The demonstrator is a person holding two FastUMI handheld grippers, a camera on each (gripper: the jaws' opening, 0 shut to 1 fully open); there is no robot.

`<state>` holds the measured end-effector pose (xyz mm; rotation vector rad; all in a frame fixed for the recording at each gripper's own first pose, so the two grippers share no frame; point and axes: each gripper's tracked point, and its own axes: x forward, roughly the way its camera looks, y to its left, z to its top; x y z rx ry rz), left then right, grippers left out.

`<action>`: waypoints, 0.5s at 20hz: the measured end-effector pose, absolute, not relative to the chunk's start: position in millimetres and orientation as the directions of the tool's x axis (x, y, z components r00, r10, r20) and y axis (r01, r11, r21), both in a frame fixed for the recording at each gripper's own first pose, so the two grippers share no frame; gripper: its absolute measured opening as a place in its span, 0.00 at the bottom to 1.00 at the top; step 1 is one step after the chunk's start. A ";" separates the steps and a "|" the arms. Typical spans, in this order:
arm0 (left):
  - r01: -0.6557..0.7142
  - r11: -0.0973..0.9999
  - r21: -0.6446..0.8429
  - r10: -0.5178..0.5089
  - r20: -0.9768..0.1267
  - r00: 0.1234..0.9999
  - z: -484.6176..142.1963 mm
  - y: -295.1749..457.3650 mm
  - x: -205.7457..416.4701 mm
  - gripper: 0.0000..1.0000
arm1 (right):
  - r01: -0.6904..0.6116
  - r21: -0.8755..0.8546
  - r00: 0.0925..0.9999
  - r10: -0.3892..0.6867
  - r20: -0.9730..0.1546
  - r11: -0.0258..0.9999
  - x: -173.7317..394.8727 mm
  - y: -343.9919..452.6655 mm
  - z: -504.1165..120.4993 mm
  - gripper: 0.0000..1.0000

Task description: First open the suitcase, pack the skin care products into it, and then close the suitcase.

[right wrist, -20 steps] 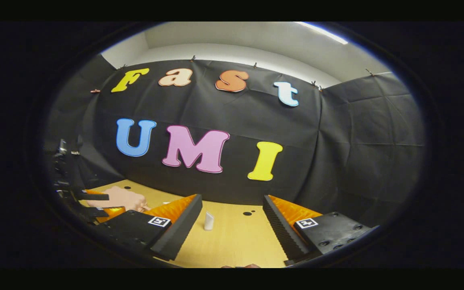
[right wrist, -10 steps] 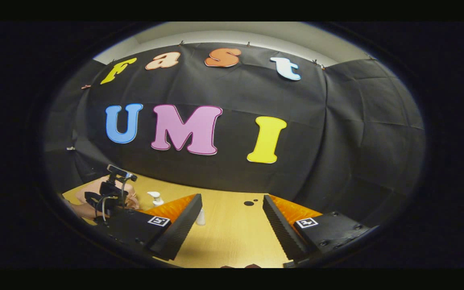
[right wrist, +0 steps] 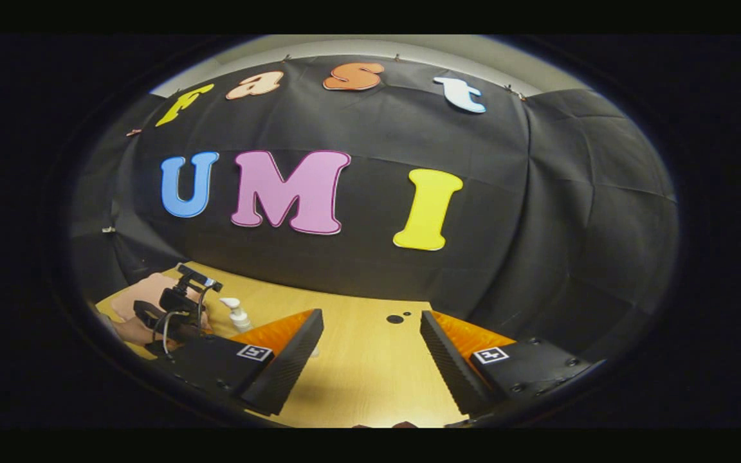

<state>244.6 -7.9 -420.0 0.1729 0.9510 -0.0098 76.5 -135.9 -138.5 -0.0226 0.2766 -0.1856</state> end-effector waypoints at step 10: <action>0.050 0.999 0.013 -0.029 -0.656 0.754 -186.2 113.0 233.8 0.12 | 0.142 -0.006 0.963 -0.140 -0.229 0.990 104.9 -73.2 -121.6 0.96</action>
